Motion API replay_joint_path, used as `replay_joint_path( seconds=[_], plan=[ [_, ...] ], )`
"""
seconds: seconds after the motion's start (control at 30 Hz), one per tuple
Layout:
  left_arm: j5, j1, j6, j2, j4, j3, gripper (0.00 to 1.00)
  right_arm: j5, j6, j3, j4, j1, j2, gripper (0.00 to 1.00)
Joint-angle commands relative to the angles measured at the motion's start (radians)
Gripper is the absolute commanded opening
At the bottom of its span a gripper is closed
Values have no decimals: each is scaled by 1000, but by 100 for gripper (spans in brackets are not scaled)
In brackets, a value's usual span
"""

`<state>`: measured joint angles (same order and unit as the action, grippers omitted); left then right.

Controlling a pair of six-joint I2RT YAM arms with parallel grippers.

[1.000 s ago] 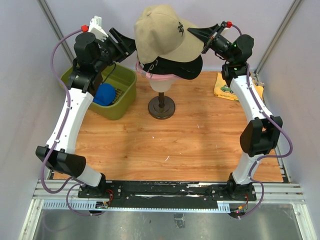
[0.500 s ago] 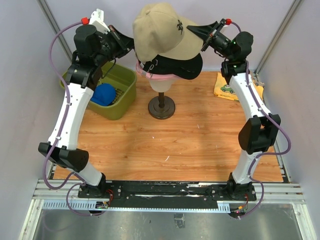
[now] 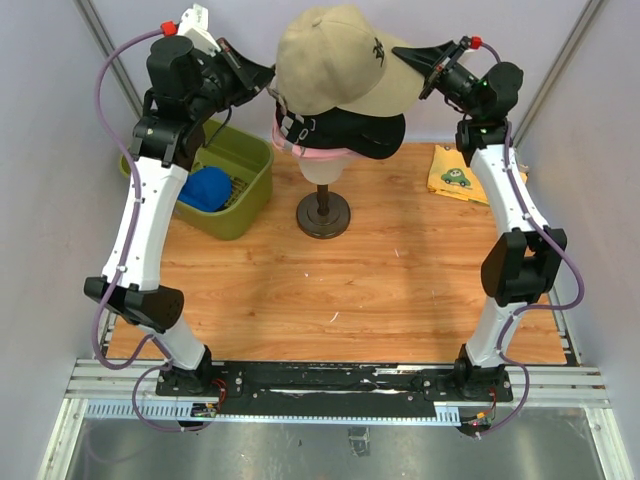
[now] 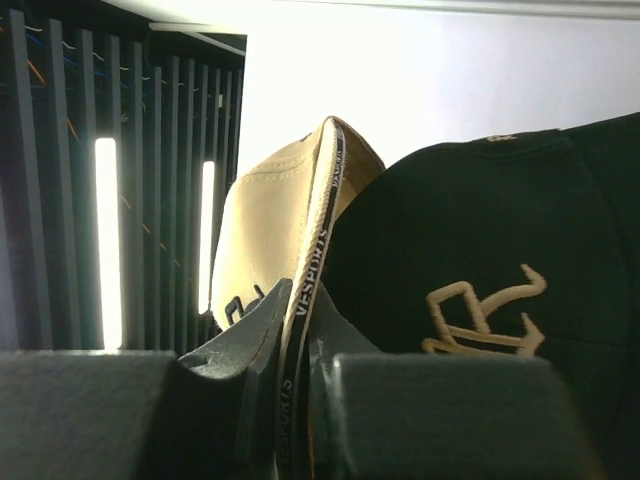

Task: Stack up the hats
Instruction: Stack the hat on the hat.

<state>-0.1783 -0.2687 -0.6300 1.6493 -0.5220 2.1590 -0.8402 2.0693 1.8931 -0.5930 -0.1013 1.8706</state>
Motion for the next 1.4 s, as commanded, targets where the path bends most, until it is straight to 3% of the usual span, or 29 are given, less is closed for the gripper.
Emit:
replay_joint_path(
  seconds=[0.0,0.5,0.93,1.37],
  plan=[
    [11,-15,25,32,-20,46,1,15,39,-41,-97,34,-9,14],
    [34,-34,50,88,-57,112,0,21,111,-185,-271,49,-4,33],
    [61,-50,53,47,-54,33,0,29,116,-372,-392,75,-72,47],
    [75,-53,35,27,-49,6,1,11,72,-479,-398,107,-162,51]
  ],
)
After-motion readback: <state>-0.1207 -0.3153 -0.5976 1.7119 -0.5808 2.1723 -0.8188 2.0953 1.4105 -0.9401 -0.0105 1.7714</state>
